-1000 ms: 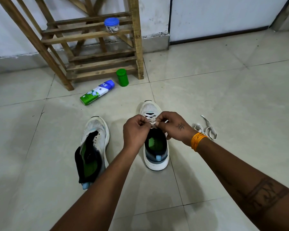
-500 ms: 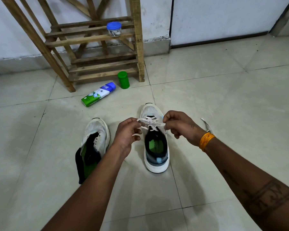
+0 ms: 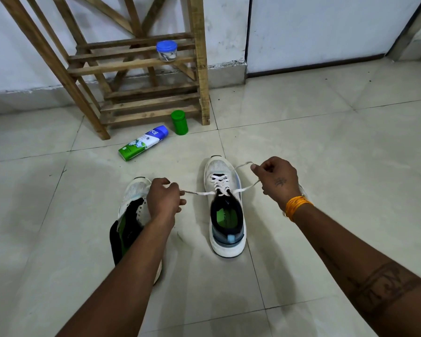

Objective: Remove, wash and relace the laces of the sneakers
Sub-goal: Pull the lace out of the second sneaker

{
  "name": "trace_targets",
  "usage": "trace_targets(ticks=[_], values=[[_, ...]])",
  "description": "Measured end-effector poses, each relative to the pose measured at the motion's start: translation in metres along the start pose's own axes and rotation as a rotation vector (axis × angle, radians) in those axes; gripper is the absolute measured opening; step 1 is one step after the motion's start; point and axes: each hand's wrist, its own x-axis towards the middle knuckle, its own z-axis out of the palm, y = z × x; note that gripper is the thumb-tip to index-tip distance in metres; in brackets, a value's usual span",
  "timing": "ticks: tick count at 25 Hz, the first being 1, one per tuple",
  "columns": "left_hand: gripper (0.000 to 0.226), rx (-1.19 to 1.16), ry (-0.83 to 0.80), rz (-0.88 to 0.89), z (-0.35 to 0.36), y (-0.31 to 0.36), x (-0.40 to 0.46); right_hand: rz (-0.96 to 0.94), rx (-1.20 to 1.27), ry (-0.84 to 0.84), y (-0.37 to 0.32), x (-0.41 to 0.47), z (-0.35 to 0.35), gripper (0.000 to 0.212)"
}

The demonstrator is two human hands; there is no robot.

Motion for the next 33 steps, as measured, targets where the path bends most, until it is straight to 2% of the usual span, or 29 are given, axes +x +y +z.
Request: trace_targets(ticks=[3, 5, 7, 9, 11, 13, 15, 18, 24, 26, 29, 33], values=[[0.034, 0.318, 0.12, 0.153, -0.005, -0.01, -0.001, -0.084, -0.113, 0.081, 0.006, -0.009, -0.004, 0.036], [0.034, 0.364, 0.174, 0.267, -0.006, -0.013, -0.014, -0.158, -0.194, 0.088, 0.007, -0.023, -0.001, 0.038], [0.024, 0.288, 0.094, 0.362, -0.002, -0.015, -0.03, -0.19, -0.197, -0.071, 0.007, -0.041, 0.007, 0.044], [0.026, 0.322, -0.072, 0.495, 0.005, -0.023, -0.045, -0.224, -0.261, -0.223, 0.011, -0.057, 0.02, 0.047], [0.033, 0.446, -0.186, 0.617, 0.013, -0.033, -0.053, -0.312, -0.368, -0.217, 0.015, -0.06, 0.028, 0.042], [0.033, 0.552, -0.175, 0.706, 0.018, -0.036, -0.056, -0.396, -0.425, -0.174, 0.015, -0.059, 0.031, 0.035], [0.031, 0.559, -0.111, 0.705, 0.02, -0.04, -0.057, -0.442, -0.412, -0.126, 0.017, -0.063, 0.034, 0.031], [0.029, 0.433, -0.014, 0.541, 0.019, -0.044, -0.058, -0.347, -0.262, -0.03, 0.023, -0.071, 0.039, 0.03], [0.03, 0.27, 0.022, 0.448, 0.02, -0.055, -0.06, -0.201, -0.07, 0.021, 0.037, -0.074, 0.038, 0.028], [0.029, 0.292, 0.022, 0.487, 0.02, -0.055, -0.061, -0.208, -0.086, 0.028, 0.036, -0.076, 0.038, 0.028], [0.026, 0.439, -0.006, 0.645, 0.017, -0.05, -0.066, -0.28, -0.176, 0.042, 0.034, -0.076, 0.038, 0.03], [0.023, 0.594, 0.002, 0.802, 0.017, -0.028, -0.076, -0.297, -0.164, 0.027, 0.029, -0.077, 0.04, 0.022]])
